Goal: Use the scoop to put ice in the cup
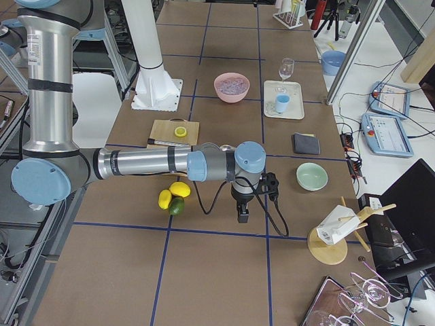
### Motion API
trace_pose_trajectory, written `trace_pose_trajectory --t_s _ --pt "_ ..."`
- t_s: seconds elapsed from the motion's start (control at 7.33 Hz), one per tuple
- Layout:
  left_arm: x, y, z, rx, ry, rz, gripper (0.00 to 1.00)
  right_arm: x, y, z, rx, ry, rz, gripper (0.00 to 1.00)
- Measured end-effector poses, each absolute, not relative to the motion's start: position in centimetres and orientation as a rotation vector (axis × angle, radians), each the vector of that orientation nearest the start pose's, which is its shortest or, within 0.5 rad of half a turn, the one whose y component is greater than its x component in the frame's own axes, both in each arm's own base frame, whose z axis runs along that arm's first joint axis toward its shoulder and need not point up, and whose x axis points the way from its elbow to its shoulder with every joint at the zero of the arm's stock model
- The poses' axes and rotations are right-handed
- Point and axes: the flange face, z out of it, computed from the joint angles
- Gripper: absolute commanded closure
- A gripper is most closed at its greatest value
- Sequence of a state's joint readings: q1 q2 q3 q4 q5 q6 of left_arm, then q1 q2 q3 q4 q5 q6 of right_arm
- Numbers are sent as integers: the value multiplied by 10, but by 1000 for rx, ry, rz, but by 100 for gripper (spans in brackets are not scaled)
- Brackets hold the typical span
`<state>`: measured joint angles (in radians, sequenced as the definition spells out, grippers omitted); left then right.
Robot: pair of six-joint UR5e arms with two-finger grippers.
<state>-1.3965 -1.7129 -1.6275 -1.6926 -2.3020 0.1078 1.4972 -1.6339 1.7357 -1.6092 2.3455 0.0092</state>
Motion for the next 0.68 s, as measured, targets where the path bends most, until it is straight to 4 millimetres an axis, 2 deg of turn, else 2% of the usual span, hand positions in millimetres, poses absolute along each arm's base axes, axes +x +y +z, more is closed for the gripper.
trace_pose_trajectory --t_s 0.41,0.68 --pt "61 -590 498 370 751 459 0 29 -471 611 29 -776 -86 0" --pt "72 -599 473 471 752 511 0 29 -471 612 27 -775 -85 0"
